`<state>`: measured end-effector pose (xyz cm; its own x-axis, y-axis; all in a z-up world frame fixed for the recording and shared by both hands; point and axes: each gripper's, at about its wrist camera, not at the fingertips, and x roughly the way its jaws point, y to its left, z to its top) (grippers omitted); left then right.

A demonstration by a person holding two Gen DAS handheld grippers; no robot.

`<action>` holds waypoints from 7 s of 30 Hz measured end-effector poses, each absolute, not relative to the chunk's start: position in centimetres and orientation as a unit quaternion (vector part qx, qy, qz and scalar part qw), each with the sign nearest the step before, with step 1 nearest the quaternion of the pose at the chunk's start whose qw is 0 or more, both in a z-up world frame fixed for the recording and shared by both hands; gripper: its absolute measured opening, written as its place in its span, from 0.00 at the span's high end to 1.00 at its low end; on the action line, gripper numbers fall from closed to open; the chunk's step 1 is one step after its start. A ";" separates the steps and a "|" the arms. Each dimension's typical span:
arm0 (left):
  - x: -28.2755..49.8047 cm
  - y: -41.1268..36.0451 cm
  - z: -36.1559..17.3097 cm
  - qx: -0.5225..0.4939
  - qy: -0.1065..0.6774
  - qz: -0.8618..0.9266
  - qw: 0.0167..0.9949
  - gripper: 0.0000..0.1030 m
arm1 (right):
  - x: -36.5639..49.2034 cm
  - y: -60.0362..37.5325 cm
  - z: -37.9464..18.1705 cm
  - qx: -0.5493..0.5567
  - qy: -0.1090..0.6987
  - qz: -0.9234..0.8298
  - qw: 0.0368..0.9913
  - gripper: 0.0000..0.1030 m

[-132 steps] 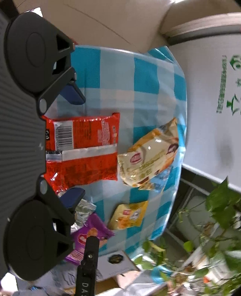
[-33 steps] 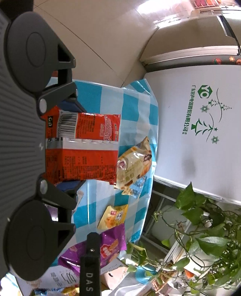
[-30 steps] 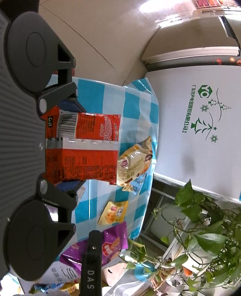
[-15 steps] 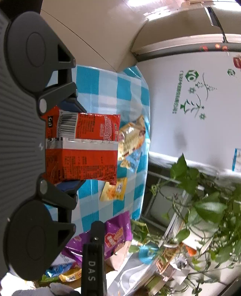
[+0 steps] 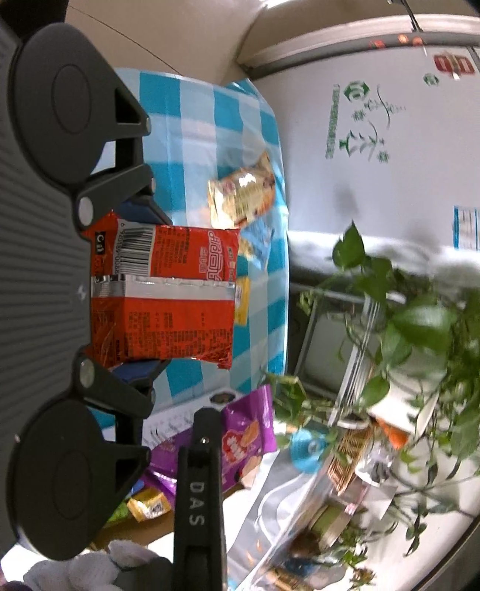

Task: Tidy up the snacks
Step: 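Lift red bag with left tool while right tool carries purple bag to box, then lower both bags into cardboard box and open both grippers, then move left tool to cream bread bag while right tool approaches yellow waffle bag, then close left gripper on cream bread bag while right gripper closes on waffle bag, then lift bread bag with left tool while right tool carries waffle bag toward box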

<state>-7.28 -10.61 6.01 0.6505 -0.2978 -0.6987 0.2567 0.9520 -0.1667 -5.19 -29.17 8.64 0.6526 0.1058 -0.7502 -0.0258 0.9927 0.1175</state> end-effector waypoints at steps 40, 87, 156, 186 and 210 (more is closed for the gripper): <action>-8.3 -28.4 5.2 0.001 0.406 -0.313 0.859 0.32 | -8.9 -42.9 10.9 0.135 0.357 -0.088 0.920 0.26; -2.1 -12.1 5.2 -0.027 0.412 -0.186 0.891 0.18 | -5.3 -38.2 10.2 0.136 0.371 -0.043 0.917 0.16; 14.4 -3.8 -6.0 -0.017 0.509 -0.069 0.858 0.00 | 11.9 -23.1 -4.3 0.078 0.515 -0.043 0.853 0.12; 13.6 -5.0 -5.3 0.029 0.497 -0.082 0.864 0.31 | 11.3 -23.0 -4.1 0.044 0.502 -0.036 0.863 0.36; 10.5 -3.8 -1.0 -0.005 0.458 -0.108 0.882 0.36 | 7.8 -22.6 1.6 0.059 0.456 0.010 0.888 0.37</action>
